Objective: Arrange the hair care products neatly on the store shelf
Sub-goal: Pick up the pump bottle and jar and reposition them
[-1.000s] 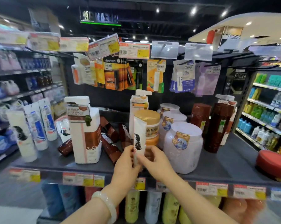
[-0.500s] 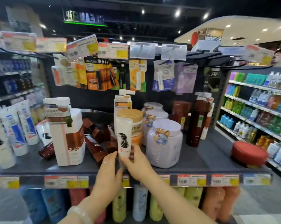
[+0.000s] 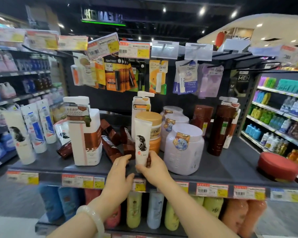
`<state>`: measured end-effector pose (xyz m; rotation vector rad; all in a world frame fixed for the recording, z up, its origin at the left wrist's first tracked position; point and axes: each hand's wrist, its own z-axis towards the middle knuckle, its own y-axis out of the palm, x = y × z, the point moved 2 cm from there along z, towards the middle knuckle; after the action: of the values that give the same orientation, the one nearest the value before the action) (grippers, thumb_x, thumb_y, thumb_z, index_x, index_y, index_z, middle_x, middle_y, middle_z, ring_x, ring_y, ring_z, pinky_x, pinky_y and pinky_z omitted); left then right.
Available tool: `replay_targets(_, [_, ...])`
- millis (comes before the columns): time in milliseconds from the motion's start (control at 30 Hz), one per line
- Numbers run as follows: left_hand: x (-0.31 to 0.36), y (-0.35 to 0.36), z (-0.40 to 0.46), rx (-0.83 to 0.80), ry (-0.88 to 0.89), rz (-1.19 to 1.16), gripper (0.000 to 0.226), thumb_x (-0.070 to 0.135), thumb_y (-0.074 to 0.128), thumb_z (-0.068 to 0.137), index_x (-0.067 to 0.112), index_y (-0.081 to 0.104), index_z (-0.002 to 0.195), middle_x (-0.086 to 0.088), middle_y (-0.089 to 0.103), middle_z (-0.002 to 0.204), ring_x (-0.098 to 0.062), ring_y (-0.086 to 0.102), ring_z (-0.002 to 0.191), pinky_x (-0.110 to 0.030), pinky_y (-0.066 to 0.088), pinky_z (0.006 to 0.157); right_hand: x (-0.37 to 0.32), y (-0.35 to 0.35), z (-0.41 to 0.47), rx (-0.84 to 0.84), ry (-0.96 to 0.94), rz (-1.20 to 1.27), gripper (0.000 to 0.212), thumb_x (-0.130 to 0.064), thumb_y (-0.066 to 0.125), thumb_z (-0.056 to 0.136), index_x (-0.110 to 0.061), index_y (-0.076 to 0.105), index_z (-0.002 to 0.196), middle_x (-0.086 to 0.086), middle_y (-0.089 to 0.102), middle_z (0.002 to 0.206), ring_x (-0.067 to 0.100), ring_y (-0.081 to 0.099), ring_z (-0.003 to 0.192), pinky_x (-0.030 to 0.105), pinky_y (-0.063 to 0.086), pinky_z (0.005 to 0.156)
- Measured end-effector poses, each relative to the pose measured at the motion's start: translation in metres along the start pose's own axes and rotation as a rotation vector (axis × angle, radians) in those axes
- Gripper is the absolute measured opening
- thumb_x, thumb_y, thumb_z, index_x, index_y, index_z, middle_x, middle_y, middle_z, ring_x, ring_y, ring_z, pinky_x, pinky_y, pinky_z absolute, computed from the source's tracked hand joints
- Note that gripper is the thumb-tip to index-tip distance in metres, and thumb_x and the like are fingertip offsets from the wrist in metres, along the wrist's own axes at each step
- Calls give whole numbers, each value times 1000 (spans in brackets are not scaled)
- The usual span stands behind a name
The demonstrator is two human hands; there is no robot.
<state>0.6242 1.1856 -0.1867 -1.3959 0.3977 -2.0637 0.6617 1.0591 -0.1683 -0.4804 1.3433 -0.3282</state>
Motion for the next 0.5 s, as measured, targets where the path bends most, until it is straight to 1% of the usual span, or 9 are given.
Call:
replay_targets(133, [-2,-9,-3,54,47,6,50,5,61,82,18,45,128,9,42,119,-3,42,113,-15,30,98,-3,4,0,38,3,7,59,-29,73,75,-17,46,125,1,59,123,18,56,112,32,47,92])
replay_targets(233, [-4,-19,-9,104,69,13,43,6,60,82,16,50,122,12,44,113,-1,43,108,-8,29,94,-4,7,2,70,-11,-1,55,-27,73,76,-17,48,124,1,59,122,16,55,109,31,45,89])
replay_targets(267, [-5,-23,-11,132,66,10,39,6,61,82,16,53,119,11,45,110,-2,44,105,-8,31,92,-3,8,3,82,-14,-2,52,-24,73,77,-16,49,123,2,60,121,15,54,108,30,44,87])
replay_targets(300, [-7,-27,-12,176,52,1,35,6,61,81,14,55,115,9,48,107,-4,46,102,-11,34,90,-3,8,5,97,-23,-4,50,-21,73,77,-14,51,122,3,61,120,17,55,109,30,43,87])
replay_targets(367, [-13,-38,-11,318,0,-20,30,5,63,79,12,58,108,6,49,101,-9,47,97,-16,36,87,-2,8,9,111,-36,-10,49,-17,74,76,-13,53,121,5,62,122,21,56,112,31,43,89])
replay_targets(433, [-20,-53,-10,452,-91,-68,33,6,64,79,12,55,110,5,45,103,-13,46,99,-21,36,90,-1,9,10,92,-27,-12,53,-16,74,76,-14,52,124,5,61,125,21,55,114,32,43,92])
replay_targets(500, [-29,-69,-5,522,-181,-123,42,9,66,78,13,49,116,3,40,109,-16,44,106,-26,35,95,-1,8,10,87,-3,-27,56,-17,74,76,-14,50,126,6,60,127,21,54,115,32,43,92])
